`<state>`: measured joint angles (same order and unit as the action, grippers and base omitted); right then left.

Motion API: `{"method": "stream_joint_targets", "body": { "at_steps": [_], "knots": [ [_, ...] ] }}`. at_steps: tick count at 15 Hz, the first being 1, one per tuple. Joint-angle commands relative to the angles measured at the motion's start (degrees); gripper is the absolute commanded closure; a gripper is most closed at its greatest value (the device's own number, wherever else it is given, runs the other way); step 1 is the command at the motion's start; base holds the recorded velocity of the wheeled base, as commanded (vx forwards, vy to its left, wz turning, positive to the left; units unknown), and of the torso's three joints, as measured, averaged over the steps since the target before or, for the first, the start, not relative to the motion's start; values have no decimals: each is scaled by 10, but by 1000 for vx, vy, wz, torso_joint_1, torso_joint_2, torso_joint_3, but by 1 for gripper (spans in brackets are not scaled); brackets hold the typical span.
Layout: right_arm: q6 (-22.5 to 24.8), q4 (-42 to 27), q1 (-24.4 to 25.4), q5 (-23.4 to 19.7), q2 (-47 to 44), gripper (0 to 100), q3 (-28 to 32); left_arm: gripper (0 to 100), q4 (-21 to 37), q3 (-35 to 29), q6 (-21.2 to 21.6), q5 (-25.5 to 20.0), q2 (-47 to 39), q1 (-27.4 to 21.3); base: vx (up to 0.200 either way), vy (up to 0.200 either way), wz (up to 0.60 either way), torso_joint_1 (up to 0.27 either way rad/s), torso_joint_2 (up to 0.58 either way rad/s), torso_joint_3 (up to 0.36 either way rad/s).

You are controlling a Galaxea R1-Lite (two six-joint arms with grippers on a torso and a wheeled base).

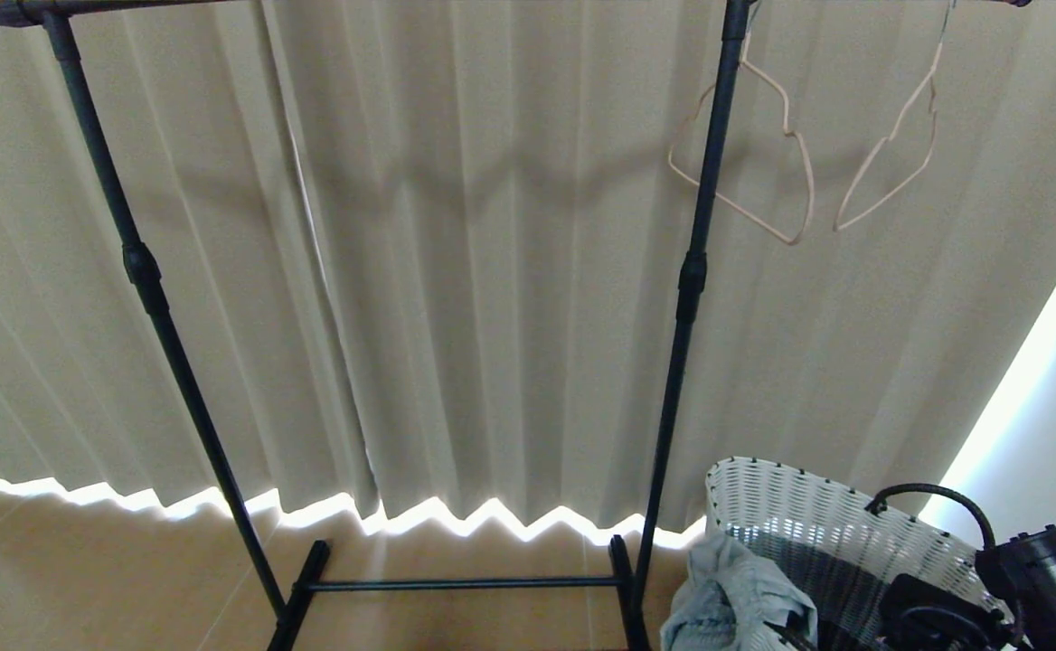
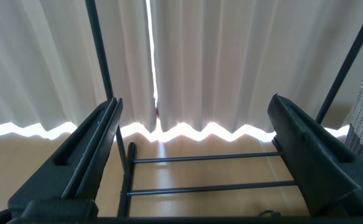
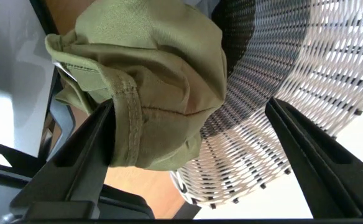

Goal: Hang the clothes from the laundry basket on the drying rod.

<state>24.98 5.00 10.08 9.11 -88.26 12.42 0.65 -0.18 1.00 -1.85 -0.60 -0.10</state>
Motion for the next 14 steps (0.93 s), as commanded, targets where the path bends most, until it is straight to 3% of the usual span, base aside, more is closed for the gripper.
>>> {"method": "stream_joint_targets", "body": {
  "at_steps": [1,9,14],
  "knots": [
    [0,1,0,0,-6,100,1,0,1,0,0,0,0,0,0,0,0,0,0,0],
    [-1,33,-1,2,12,100,-15,0,0,0,0,0,0,0,0,0,0,0,0,0],
    [-25,27,-37,8,203,100,-42,0,0,0,0,0,0,0,0,0,0,0,0,0]
  ]
}}
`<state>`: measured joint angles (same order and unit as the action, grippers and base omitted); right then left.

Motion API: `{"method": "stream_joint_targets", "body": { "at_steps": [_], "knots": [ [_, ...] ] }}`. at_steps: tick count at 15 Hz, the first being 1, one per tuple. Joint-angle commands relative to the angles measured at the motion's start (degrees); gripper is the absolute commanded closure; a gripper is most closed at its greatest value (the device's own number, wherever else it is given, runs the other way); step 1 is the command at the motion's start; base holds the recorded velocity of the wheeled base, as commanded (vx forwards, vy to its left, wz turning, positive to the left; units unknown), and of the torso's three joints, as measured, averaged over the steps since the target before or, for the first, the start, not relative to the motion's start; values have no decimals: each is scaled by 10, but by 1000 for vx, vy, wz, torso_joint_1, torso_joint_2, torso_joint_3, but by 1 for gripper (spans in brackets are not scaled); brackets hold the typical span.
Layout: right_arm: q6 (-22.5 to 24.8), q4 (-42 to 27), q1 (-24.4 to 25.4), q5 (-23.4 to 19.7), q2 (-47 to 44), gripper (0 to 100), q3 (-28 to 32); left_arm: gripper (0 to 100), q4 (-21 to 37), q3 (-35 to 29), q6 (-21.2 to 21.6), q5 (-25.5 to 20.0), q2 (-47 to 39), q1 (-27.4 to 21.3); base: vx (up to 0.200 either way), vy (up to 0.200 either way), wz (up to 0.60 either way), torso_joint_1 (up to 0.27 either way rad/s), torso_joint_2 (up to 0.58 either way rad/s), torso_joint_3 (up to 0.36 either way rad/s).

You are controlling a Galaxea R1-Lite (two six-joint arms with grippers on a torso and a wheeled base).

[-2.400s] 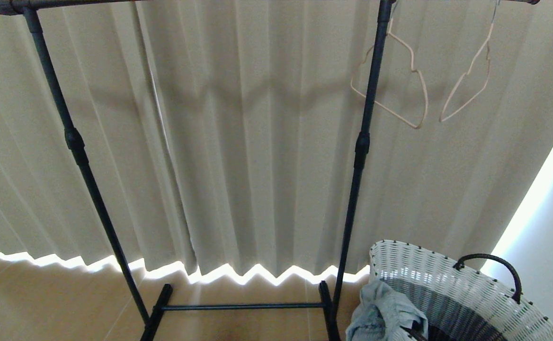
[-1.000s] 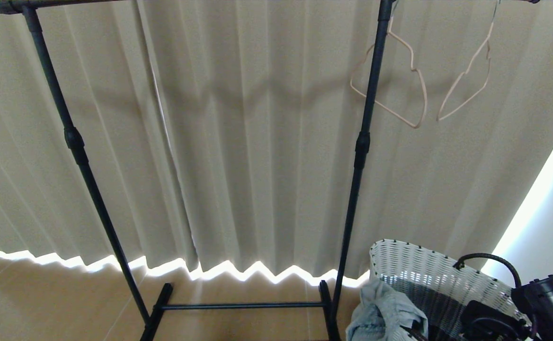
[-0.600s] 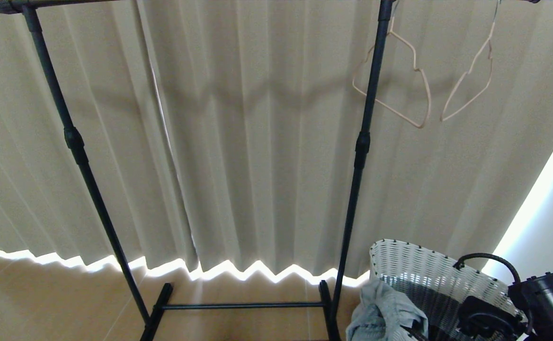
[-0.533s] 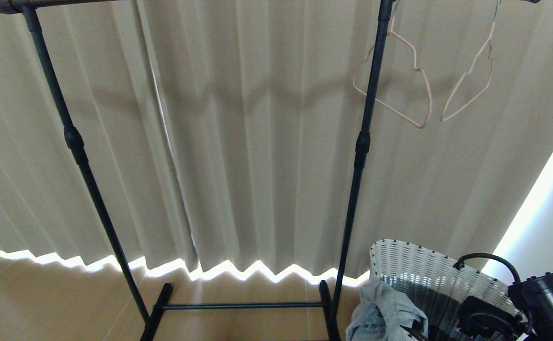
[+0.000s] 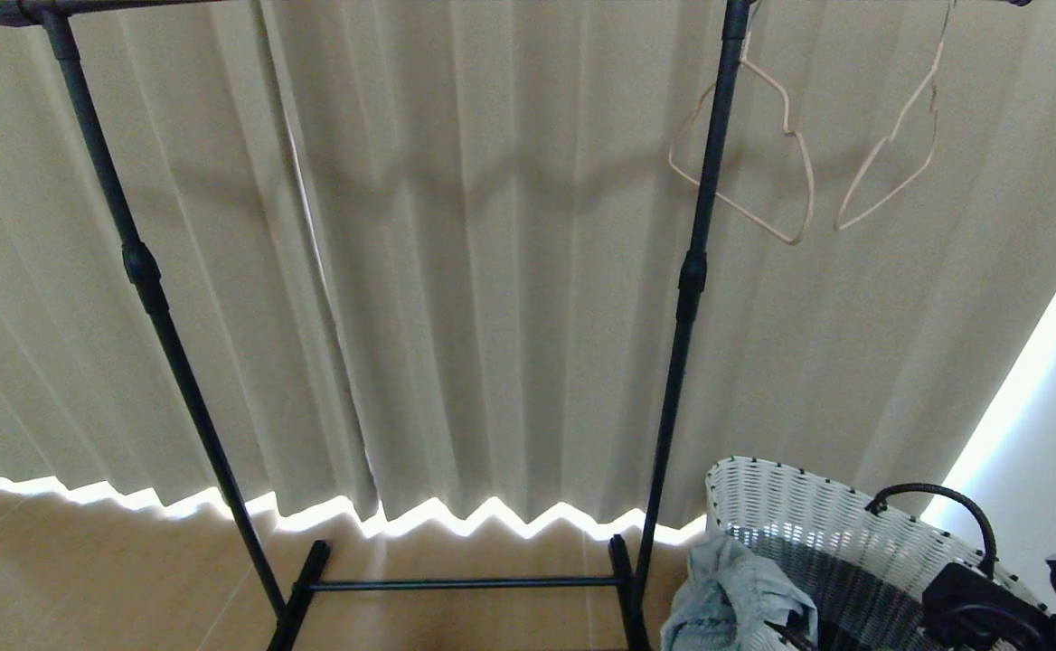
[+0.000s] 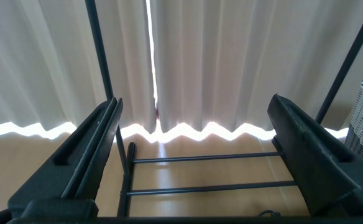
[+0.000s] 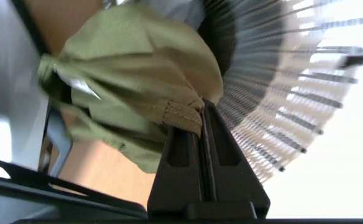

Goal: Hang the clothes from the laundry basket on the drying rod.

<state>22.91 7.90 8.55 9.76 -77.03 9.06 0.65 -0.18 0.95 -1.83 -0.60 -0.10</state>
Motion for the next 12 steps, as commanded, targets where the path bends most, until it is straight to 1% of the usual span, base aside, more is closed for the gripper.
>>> {"method": "stream_joint_targets", "body": {
  "at_steps": [1,3,4,5,6,8,11,12],
  "knots": [
    [-4,-2,-47,-1,133,100,-7,0,1,0,0,0,0,0,0,0,0,0,0,0],
    [-5,-1,-65,-4,174,100,-5,0,0,0,0,0,0,0,0,0,0,0,0,0],
    [-5,2,-76,-6,210,100,-3,0,0,0,0,0,0,0,0,0,0,0,0,0],
    [-7,2,-78,-7,254,100,-2,0,0,-1,-2,1,0,0,0,0,0,0,0,0],
    [-8,2,-77,-7,275,100,-2,0,1,-1,-1,0,1,0,0,0,0,0,0,0],
    [-11,3,-78,-7,301,100,1,0,0,0,-1,0,1,0,0,0,0,0,0,0],
    [-21,3,-77,-7,314,100,4,0,1,-1,0,0,0,0,0,0,0,0,0,0],
    [-21,3,-77,-7,314,100,5,0,1,-1,0,0,0,0,-200,0,0,-2,2,2]
  ]
}}
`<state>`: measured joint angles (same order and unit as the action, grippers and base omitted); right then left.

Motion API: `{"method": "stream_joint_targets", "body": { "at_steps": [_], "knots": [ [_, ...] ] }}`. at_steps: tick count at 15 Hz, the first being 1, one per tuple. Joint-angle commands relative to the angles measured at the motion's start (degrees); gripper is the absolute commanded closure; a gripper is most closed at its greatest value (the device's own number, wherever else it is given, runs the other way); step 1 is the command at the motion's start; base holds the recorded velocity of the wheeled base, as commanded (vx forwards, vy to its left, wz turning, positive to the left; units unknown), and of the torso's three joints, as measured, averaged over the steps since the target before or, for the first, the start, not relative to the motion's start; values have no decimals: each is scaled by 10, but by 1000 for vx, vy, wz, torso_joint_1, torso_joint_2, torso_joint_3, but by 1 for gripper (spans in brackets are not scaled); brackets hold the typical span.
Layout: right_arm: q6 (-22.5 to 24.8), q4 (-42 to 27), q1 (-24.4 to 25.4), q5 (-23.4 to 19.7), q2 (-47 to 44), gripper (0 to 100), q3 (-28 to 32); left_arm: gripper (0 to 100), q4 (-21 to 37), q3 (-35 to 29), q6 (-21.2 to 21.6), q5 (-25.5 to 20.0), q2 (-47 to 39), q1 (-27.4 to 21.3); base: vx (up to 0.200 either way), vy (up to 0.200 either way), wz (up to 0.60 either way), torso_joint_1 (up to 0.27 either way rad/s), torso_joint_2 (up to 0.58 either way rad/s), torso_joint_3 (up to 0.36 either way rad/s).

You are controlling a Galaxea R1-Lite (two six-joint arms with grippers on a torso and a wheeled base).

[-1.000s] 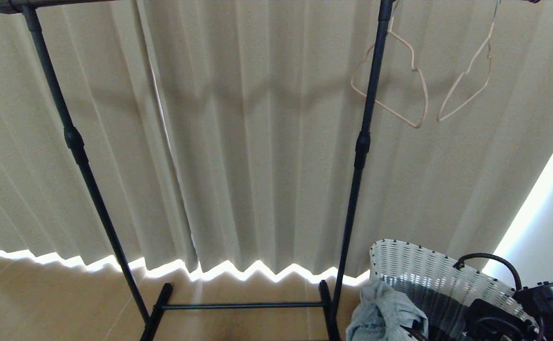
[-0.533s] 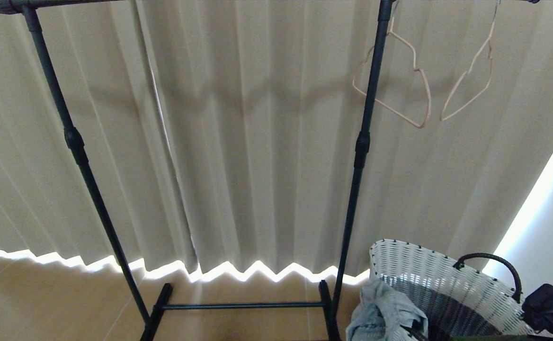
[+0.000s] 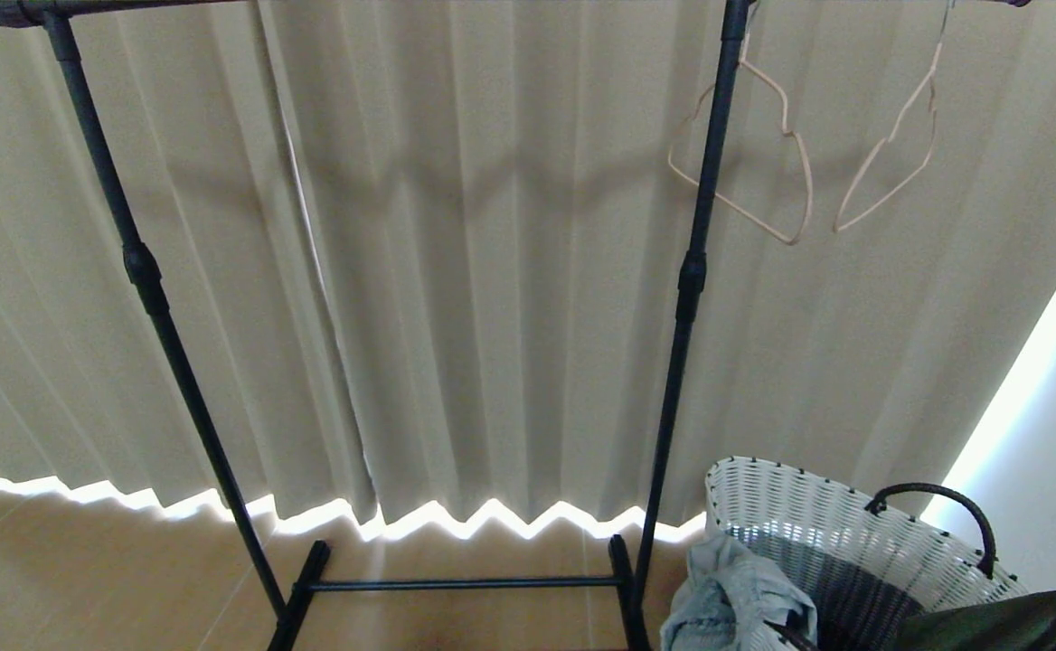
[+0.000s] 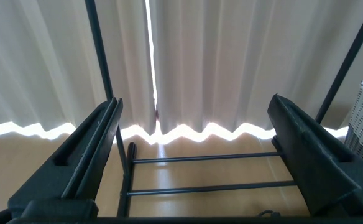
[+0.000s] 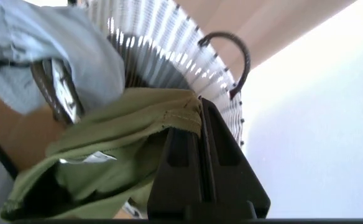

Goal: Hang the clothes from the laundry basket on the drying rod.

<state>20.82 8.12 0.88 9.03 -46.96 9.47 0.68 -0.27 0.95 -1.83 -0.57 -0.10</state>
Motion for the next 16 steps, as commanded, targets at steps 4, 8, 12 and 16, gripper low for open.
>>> {"method": "stream_joint_targets", "body": {
  "at_steps": [4,8,12,16],
  "knots": [
    [1,1,0,1,13,100,0,0,0,0,-1,0,0,0,-200,0,0,5,4,0],
    [1,1,0,0,13,100,-2,0,0,0,-1,0,0,0,-200,0,0,0,1,5],
    [1,-1,0,0,12,100,-2,0,0,1,-1,1,0,0,-150,0,0,3,2,2],
    [0,-1,0,-8,10,100,-2,0,-1,1,-1,1,0,0,0,0,0,0,0,0]
  ]
}}
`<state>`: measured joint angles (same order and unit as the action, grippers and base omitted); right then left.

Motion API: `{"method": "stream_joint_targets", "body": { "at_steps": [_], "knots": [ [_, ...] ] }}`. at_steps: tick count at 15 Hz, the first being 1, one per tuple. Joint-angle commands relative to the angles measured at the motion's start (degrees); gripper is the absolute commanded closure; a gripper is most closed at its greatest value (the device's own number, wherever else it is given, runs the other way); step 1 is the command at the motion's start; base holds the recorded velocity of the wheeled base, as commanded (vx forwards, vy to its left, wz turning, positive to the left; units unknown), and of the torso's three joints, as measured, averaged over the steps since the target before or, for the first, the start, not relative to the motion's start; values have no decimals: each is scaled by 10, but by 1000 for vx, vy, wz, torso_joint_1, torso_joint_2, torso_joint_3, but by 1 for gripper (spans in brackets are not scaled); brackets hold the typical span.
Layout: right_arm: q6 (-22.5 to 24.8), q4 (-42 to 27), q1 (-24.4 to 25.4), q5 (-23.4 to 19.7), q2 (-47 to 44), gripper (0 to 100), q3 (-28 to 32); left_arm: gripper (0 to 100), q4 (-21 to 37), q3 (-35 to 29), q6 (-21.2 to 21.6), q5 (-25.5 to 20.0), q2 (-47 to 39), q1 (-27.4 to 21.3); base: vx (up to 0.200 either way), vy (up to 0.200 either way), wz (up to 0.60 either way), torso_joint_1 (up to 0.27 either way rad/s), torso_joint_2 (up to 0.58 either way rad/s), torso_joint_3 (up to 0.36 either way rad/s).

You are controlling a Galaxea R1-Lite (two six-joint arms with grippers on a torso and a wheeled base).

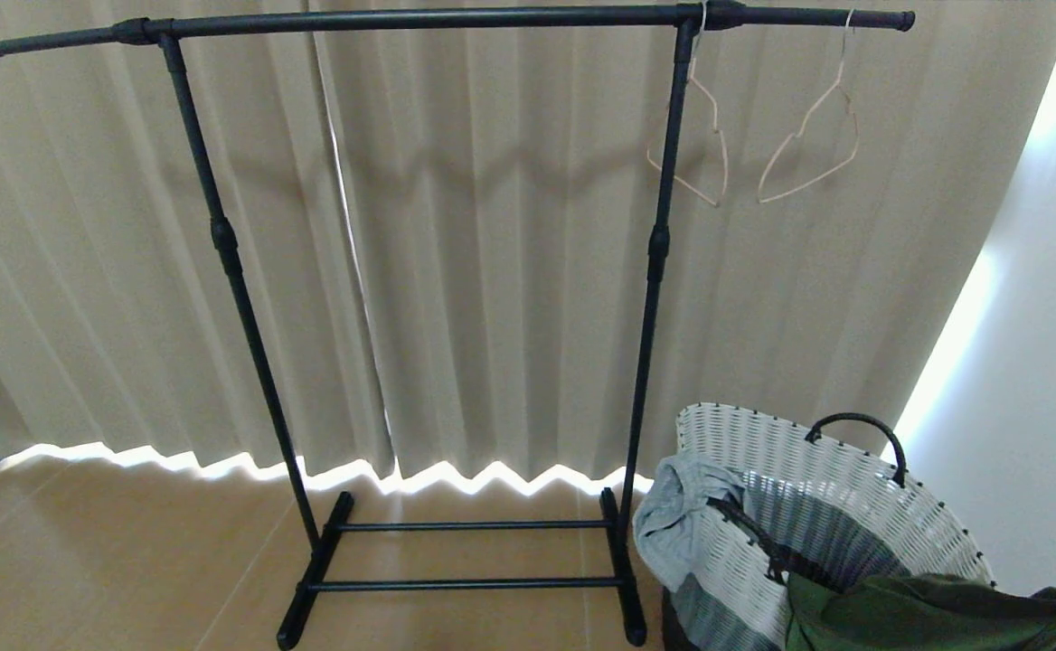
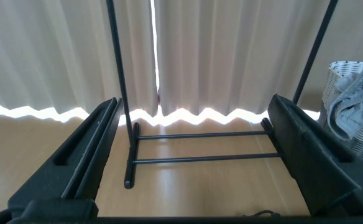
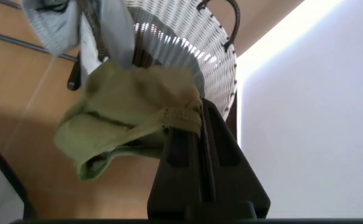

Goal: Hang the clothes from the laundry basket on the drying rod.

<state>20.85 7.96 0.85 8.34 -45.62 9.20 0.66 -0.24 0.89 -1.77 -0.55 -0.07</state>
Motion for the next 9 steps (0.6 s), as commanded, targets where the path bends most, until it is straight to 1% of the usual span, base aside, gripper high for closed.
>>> {"method": "stream_joint_targets", "body": {
  "at_steps": [1,4,9],
  "knots": [
    [0,-1,0,-3,-4,100,0,0,0,1,0,0,-1,0,0,0,0,0,0,0],
    [0,-1,0,-5,-4,100,0,0,0,0,0,0,-1,0,0,0,0,0,0,0],
    [0,-2,0,-5,-3,100,-2,0,0,0,0,0,-1,0,0,200,0,3,4,1]
  ]
}}
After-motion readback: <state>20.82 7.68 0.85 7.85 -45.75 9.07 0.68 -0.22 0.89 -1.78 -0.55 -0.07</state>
